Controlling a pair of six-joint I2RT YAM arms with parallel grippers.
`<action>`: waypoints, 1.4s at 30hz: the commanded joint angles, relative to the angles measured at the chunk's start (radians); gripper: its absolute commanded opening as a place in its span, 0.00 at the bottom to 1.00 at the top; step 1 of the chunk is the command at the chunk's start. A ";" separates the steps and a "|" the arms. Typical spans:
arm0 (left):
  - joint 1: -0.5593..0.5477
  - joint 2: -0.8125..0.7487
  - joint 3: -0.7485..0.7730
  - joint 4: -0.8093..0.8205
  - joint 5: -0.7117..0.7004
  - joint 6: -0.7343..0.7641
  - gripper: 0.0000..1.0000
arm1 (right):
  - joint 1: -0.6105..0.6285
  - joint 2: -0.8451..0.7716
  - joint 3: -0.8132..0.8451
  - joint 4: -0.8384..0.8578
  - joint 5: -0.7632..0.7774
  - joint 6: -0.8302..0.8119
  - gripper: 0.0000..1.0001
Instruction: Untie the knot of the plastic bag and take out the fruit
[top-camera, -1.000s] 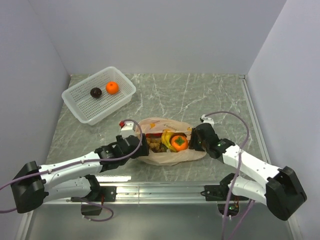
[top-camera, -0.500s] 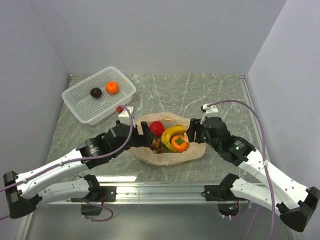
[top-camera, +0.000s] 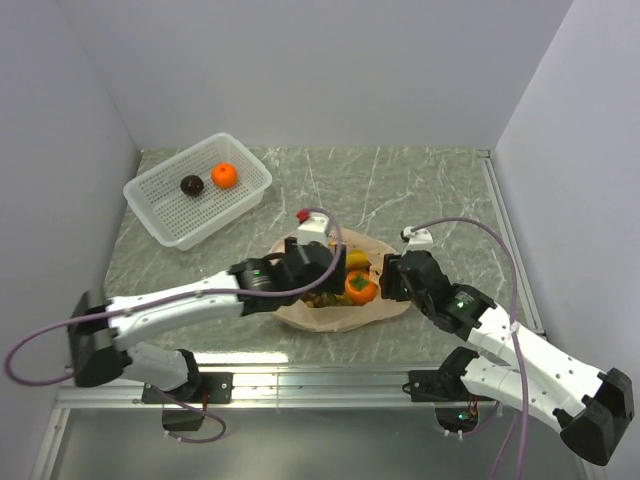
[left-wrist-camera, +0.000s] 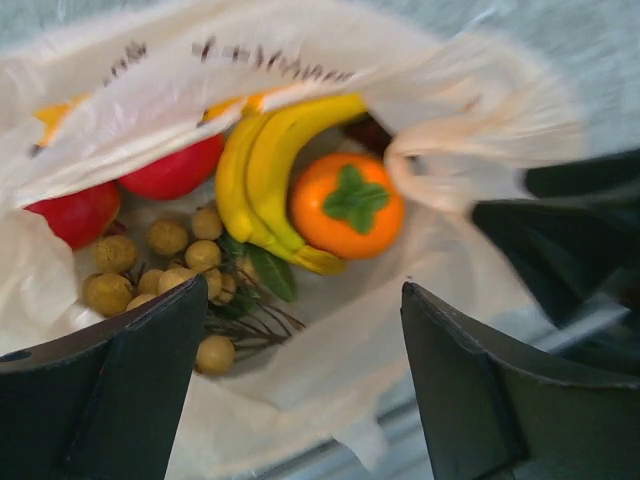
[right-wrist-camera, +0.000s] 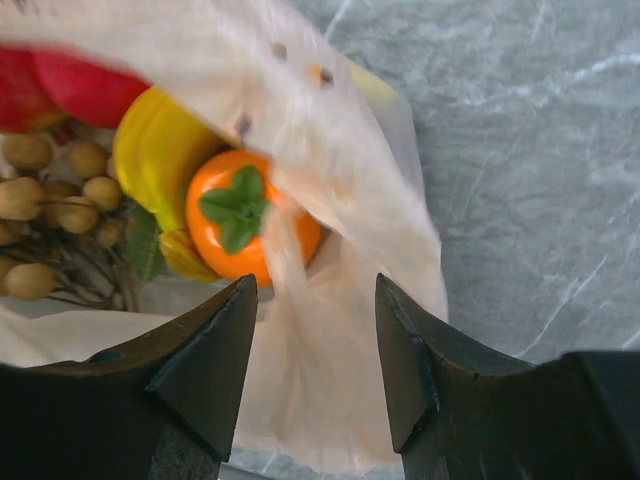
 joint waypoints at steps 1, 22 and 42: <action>0.020 0.114 0.012 0.073 -0.076 -0.049 0.83 | 0.006 -0.019 -0.037 0.096 0.056 0.051 0.57; 0.137 0.529 0.056 0.244 0.065 -0.064 0.81 | 0.006 -0.024 -0.156 0.219 -0.003 0.089 0.57; 0.155 0.247 -0.096 0.366 0.057 0.055 0.32 | -0.022 0.023 -0.144 0.204 0.037 0.126 0.56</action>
